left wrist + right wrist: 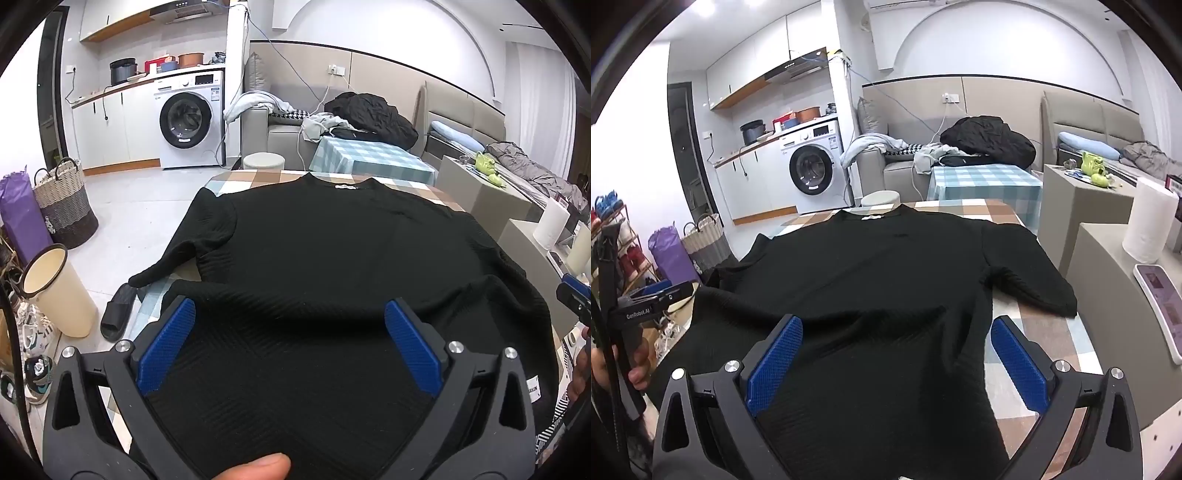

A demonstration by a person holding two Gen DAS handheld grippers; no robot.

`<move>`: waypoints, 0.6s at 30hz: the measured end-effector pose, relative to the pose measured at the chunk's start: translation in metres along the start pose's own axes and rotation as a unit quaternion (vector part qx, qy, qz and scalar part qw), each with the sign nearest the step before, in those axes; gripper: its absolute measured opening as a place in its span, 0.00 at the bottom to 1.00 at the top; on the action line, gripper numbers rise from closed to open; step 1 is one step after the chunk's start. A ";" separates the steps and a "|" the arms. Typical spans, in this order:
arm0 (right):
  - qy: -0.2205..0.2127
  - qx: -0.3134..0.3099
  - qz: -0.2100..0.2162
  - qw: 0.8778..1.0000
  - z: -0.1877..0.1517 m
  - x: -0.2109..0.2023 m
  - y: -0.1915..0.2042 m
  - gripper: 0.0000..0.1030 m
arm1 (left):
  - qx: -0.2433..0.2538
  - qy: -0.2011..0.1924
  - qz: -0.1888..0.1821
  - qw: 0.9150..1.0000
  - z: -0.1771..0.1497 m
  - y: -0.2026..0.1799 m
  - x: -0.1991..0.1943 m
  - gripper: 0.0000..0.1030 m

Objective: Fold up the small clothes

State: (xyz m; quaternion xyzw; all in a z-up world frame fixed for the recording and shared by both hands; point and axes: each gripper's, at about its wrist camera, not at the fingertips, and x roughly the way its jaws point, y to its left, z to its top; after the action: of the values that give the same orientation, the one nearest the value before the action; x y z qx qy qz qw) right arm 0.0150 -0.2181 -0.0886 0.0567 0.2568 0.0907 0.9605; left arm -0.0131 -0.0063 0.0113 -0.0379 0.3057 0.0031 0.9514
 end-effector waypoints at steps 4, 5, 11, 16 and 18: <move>0.001 0.005 -0.004 1.000 -0.001 -0.003 -0.002 1.00 | 0.001 0.000 0.000 1.000 0.001 -0.002 -0.002 0.99; 0.002 0.007 -0.006 1.000 -0.001 -0.001 -0.002 1.00 | 0.001 0.000 0.000 1.000 0.001 -0.002 -0.002 0.99; 0.005 0.003 -0.009 1.000 0.000 0.002 0.000 1.00 | 0.004 0.010 -0.004 1.000 0.000 -0.007 -0.003 0.99; 0.005 0.001 -0.007 1.000 0.002 0.005 0.002 1.00 | -0.002 0.022 -0.009 1.000 -0.002 -0.001 0.009 0.99; 0.006 -0.001 -0.007 1.000 0.003 0.006 0.003 1.00 | -0.004 0.027 -0.012 1.000 -0.002 0.000 0.012 0.99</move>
State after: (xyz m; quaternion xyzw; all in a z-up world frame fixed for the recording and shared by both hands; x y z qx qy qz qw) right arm 0.0215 -0.2145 -0.0883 0.0532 0.2629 0.0843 0.9597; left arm -0.0049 -0.0064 0.0024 -0.0448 0.3305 -0.0078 0.9427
